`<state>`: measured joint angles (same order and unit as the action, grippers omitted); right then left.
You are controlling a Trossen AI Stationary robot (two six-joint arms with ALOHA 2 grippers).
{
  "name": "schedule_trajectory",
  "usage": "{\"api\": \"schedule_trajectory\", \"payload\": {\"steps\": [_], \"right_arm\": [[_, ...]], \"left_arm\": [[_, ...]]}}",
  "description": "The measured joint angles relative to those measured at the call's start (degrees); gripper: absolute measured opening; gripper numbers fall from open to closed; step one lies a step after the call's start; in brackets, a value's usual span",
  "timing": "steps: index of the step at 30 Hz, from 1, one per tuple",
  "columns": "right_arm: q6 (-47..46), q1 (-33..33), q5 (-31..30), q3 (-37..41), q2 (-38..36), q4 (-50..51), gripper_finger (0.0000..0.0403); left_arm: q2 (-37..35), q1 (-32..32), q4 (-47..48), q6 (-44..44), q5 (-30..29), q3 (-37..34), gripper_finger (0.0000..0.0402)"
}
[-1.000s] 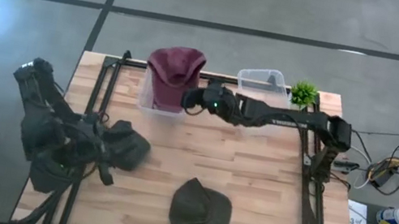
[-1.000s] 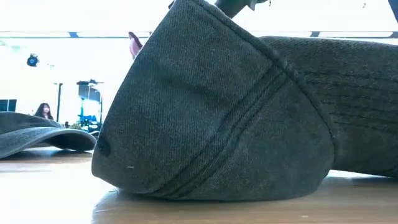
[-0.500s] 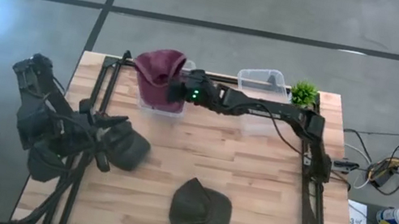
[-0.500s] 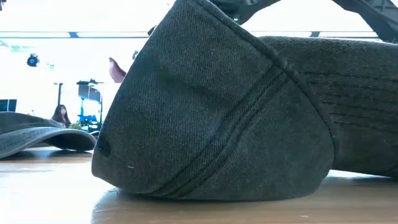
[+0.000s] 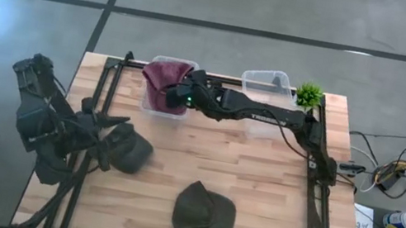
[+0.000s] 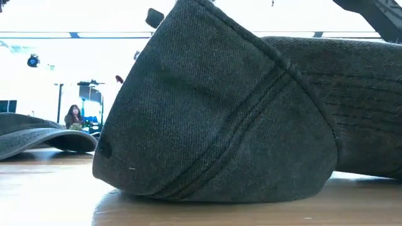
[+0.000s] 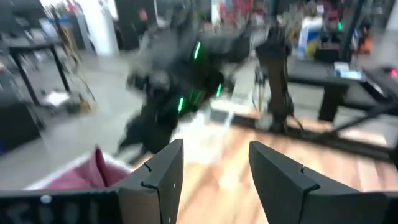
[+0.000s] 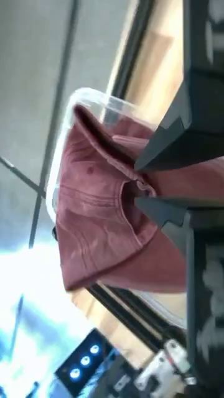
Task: Pick & Place hat
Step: Put the left black cap into the right transparent bin
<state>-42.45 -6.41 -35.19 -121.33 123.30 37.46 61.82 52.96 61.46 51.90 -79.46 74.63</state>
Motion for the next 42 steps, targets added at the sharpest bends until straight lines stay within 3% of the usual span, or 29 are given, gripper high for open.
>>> {"api": "schedule_trajectory", "payload": {"steps": [3,7,11,14,19,24,31,37,42], "right_arm": [[2.32,2.25,-0.62,-1.18,-2.00,5.28,0.0114],[2.09,6.89,-0.62,-0.56,-4.65,14.87,0.0164],[-7.66,12.15,4.38,2.60,-7.66,21.75,0.0191],[-18.27,15.85,7.84,6.43,-8.69,18.03,0.0196],[-26.90,19.01,11.58,14.31,-6.99,-1.78,0.0196],[-30.62,19.30,11.76,20.32,-4.19,-14.21,0.0196],[-36.29,19.71,15.31,25.27,-2.41,-13.66,0.0196],[-39.99,20.16,15.76,30.02,-2.38,-13.91,0.0196],[-41.44,20.40,17.06,32.72,-2.46,-14.34,0.0196]], "left_arm": [[0.08,-0.69,9.72,10.72,8.28,0.00,0.0177],[1.26,-1.62,23.95,26.97,23.52,-1.96,0.0177],[2.48,-2.04,27.33,35.42,36.55,-9.14,0.0177],[3.55,-2.74,25.66,37.29,46.49,-15.35,0.0177],[4.45,-2.74,21.17,41.58,57.12,-24.52,0.0177],[5.08,-3.08,10.67,45.30,54.95,-32.51,0.0177],[7.27,-4.95,-8.87,47.27,49.52,-42.02,0.0177],[8.39,-7.95,-36.12,47.35,42.48,-49.71,0.0177],[8.32,-10.43,-48.46,45.18,40.16,-49.80,0.0177]]}}
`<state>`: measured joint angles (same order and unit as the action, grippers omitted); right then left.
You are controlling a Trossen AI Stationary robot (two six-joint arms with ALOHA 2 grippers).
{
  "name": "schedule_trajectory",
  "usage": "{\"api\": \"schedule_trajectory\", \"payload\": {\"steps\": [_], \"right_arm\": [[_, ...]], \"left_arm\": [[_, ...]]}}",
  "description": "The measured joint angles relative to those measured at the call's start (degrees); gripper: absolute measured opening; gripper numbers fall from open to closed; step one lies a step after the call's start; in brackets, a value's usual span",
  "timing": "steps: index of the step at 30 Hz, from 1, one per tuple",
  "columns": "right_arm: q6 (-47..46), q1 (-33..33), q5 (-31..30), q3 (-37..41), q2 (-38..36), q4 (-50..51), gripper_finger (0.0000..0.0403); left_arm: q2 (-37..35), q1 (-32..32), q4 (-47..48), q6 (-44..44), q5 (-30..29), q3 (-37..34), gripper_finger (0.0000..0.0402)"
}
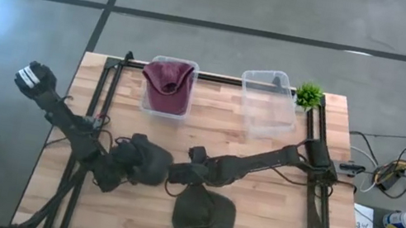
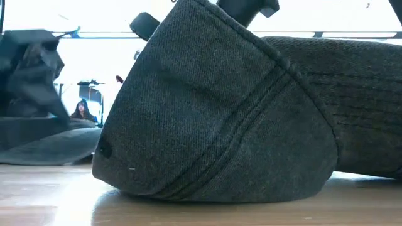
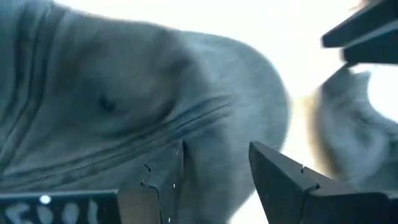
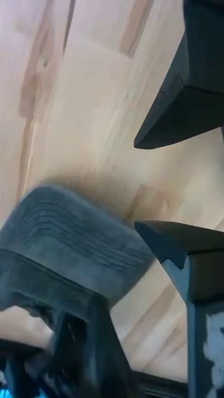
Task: Pick & Place hat
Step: Put the left black cap into the right transparent bin
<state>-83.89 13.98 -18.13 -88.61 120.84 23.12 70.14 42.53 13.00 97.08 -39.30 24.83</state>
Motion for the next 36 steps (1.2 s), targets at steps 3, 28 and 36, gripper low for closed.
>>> {"api": "schedule_trajectory", "payload": {"steps": [3,28,36], "right_arm": [[-0.59,0.04,0.17,1.74,0.04,-1.51,0.0196],[-0.04,-1.52,6.45,5.81,7.65,-30.57,0.0196],[6.77,-1.58,6.25,5.37,8.12,-39.63,0.0181]], "left_arm": [[-1.05,-0.48,0.09,-5.88,-1.50,4.15,0.0177],[2.55,-2.55,8.80,-8.31,11.55,5.11,0.0177],[2.48,-2.78,2.62,-7.31,10.66,3.55,0.0177]]}}
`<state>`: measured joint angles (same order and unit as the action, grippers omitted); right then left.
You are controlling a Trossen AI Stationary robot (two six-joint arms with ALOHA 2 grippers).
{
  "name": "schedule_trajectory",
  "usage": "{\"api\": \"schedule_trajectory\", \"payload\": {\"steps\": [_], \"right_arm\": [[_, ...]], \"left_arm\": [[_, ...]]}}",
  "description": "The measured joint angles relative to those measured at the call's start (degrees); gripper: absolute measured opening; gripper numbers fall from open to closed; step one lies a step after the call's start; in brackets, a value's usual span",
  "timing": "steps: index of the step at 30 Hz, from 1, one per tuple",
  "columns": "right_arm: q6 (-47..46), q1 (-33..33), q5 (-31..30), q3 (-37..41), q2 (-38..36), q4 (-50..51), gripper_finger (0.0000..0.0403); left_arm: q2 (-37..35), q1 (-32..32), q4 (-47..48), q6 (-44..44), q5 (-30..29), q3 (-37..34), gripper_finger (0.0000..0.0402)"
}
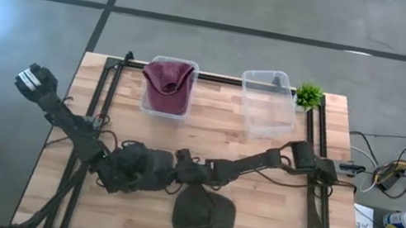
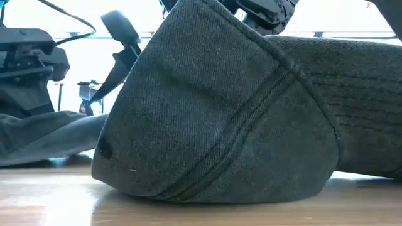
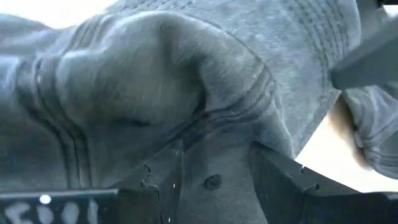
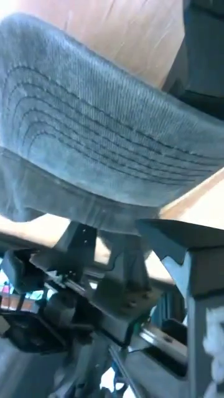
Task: Pick & Place hat
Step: Put the left black cap into the right transparent bin
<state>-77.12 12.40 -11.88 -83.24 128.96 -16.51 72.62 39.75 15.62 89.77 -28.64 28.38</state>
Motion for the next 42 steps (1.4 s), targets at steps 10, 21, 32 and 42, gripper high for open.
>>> {"api": "schedule_trajectory", "payload": {"steps": [10,21,32,42], "right_arm": [[6.59,-0.04,-0.27,-0.02,-4.99,4.22,0.0040],[13.09,3.22,-19.12,0.00,-21.15,25.32,0.0013],[10.75,3.59,-55.03,0.00,-42.67,62.07,0.0013],[13.36,-6.87,-59.46,0.00,-46.09,78.31,0.0012]], "left_arm": [[-0.44,0.07,4.44,-14.21,-10.31,10.32,0.0177],[-2.11,0.11,21.63,-21.75,-24.21,30.21,0.0177],[-2.82,-0.32,21.88,-32.37,-35.27,38.16,0.0177],[-2.54,-0.31,21.72,-30.31,-32.77,35.69,0.0177]]}}
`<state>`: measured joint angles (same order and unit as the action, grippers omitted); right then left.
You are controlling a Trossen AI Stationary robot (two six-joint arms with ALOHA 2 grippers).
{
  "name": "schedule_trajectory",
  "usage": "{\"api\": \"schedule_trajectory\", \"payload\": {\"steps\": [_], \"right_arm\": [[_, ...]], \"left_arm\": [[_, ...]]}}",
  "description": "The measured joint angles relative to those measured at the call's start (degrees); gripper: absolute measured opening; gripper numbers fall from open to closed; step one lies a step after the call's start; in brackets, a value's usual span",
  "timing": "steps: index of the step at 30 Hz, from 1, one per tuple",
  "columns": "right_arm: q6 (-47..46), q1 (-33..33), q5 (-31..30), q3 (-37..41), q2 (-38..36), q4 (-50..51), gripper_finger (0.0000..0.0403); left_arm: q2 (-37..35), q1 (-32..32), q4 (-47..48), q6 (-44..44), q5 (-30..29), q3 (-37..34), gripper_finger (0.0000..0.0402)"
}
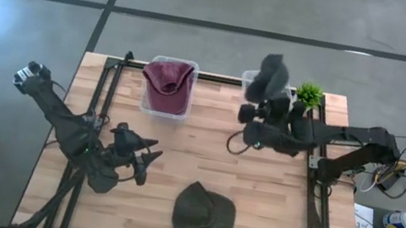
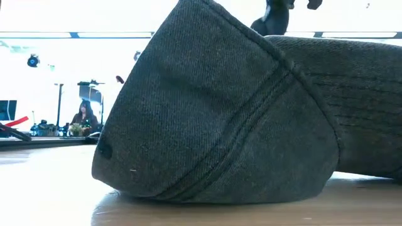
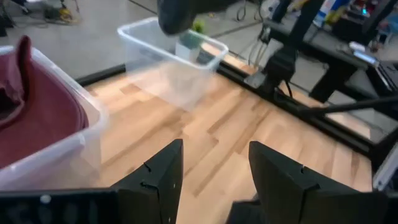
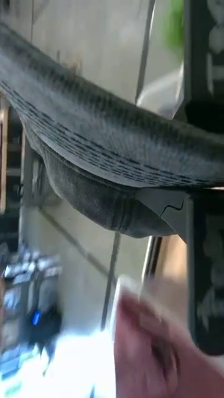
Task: Pick & Place hat
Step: Put the left black cap into the right transparent bin
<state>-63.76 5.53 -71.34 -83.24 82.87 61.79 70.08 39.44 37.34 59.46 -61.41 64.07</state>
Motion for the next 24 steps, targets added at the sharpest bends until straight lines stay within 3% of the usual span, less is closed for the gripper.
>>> {"api": "schedule_trajectory", "payload": {"steps": [4,7,13,18,21,24], "right_arm": [[-5.71,-7.31,5.33,0.20,0.22,9.68,0.0012],[-2.87,-12.22,9.31,0.82,0.35,8.86,0.0012],[13.32,-21.38,21.26,5.45,0.02,-5.96,0.0012],[11.83,-26.50,28.97,13.56,-0.02,-15.13,0.0013],[6.57,-27.44,28.62,19.32,-0.63,-22.14,0.0013],[3.01,-27.14,23.63,25.32,-2.33,-33.85,0.0013]], "left_arm": [[0.00,0.02,-0.10,1.79,0.85,-1.52,0.0177],[0.00,-0.02,0.04,2.14,0.85,-2.46,0.0177],[0.00,-0.65,0.02,2.07,0.81,-3.77,0.0177],[-0.02,-0.96,0.12,2.07,0.70,-4.46,0.0177],[-0.02,-1.31,-0.02,2.06,0.68,-4.46,0.0177],[-0.03,-1.82,-0.01,1.40,0.66,-4.46,0.0177]]}}
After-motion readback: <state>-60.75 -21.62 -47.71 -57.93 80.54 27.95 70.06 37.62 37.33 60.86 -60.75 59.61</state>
